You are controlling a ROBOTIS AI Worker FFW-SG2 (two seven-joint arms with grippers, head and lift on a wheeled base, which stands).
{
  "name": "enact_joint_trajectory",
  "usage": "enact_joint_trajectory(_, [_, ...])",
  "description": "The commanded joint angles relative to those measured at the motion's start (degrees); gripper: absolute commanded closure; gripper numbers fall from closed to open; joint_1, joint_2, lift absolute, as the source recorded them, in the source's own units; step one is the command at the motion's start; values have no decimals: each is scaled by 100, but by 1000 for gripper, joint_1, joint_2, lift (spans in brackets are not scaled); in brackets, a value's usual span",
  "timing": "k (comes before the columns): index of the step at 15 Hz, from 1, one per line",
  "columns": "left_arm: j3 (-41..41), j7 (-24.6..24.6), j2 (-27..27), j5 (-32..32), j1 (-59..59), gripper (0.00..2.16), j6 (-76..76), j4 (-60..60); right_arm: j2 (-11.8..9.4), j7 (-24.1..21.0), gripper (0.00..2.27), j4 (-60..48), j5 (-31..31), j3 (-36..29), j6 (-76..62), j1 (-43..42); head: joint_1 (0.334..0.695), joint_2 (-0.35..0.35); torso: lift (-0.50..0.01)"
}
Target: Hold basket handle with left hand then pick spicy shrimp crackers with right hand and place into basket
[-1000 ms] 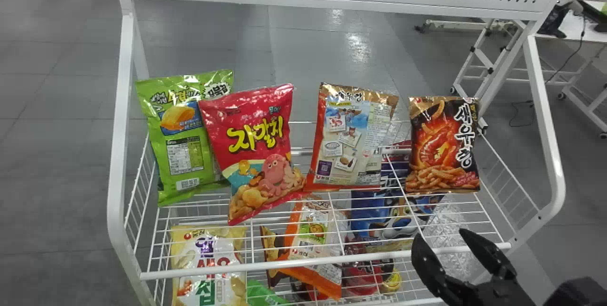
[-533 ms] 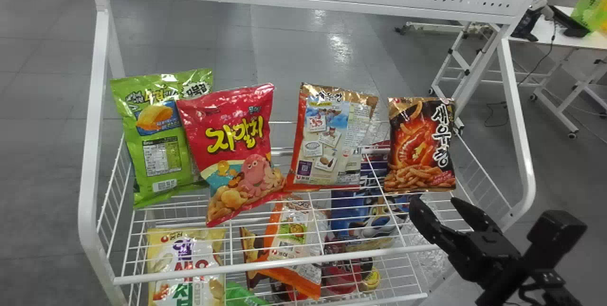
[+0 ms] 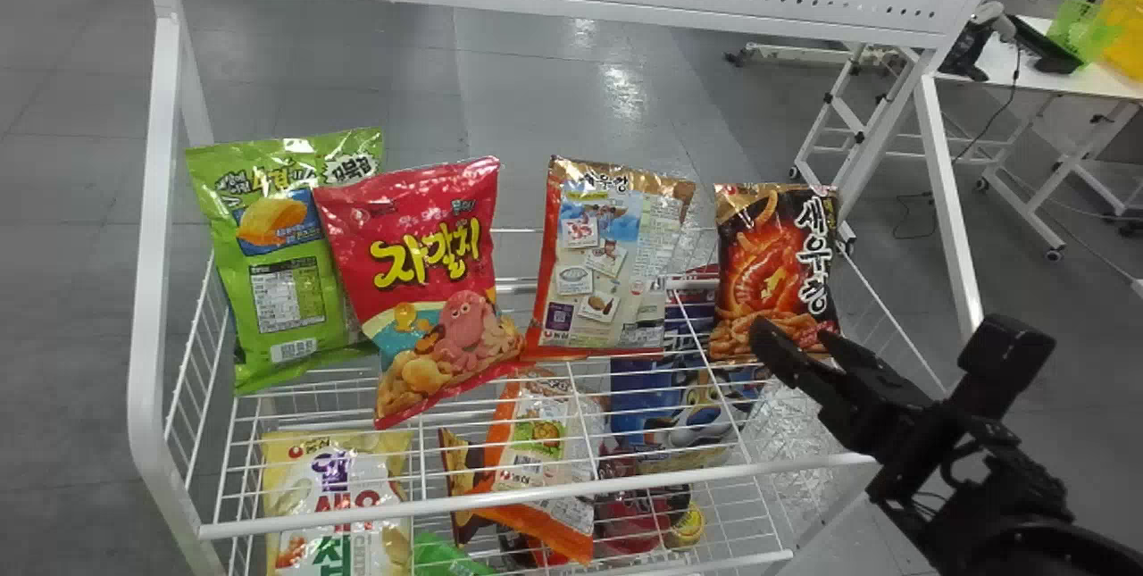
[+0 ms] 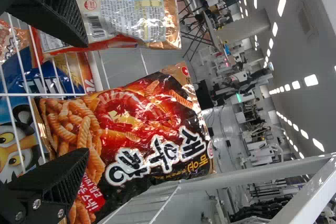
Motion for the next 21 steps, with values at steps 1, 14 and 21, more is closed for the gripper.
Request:
enact_joint_trajectory(1, [50,-74,0,5,2,2148,0,-5,5,-24,100,197,73,-44,231,-378,695,-241,-10])
enact_joint_trajectory(14, [112,-74,0,5,2,2148,-17,30,-308,-288,100,1287,196,-378,916,-1521,695,-272,-10])
enact_joint_trajectory(21, [147,-74,53,31,2,2148,0,30,-334,-288,778,1586,337,-361,1127,-1767,695,-278,-10])
